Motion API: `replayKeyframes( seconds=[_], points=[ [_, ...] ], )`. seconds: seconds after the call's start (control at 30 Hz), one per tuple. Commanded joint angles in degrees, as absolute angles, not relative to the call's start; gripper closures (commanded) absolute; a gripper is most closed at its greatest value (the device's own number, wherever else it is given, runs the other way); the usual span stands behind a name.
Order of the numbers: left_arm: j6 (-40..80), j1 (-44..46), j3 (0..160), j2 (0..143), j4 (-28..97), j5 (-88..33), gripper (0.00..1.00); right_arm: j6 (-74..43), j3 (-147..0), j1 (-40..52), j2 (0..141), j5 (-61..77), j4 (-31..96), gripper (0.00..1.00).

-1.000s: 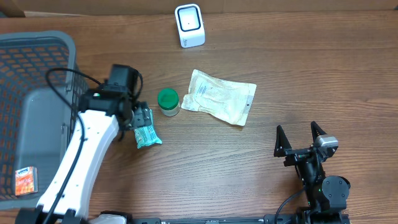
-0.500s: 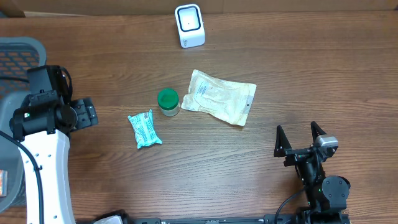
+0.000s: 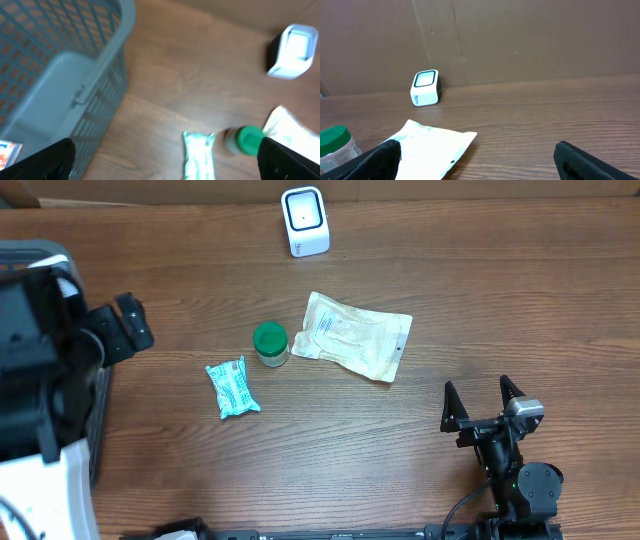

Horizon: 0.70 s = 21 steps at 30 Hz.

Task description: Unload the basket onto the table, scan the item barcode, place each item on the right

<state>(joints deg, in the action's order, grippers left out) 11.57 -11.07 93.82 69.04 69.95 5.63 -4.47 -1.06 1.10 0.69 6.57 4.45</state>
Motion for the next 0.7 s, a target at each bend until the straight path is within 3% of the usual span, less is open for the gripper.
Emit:
replayKeyframes(
  seconds=[0.0, 0.2, 0.4, 0.67],
  points=[
    [13.56, -11.0, 95.57, 67.66, 70.26, 4.29, 0.0, -4.47, -0.45, 0.73, 0.3, 5.89, 4.14, 0.0],
    [17.47, -15.55, 95.57, 69.19, 67.44, 5.1, 0.0, -4.47, -0.45, 0.73, 0.3, 5.89, 4.12, 0.0],
    [27.59, -34.5, 95.59, 71.02, 64.9, 4.78, 0.0, -4.47, -0.45, 0.73, 0.3, 5.89, 4.14, 0.0],
    [30.5, -49.6, 95.42, 84.31, 73.19, 5.06, 0.05, -4.47, -0.45, 0.73, 0.3, 5.89, 4.14, 0.0]
  ],
)
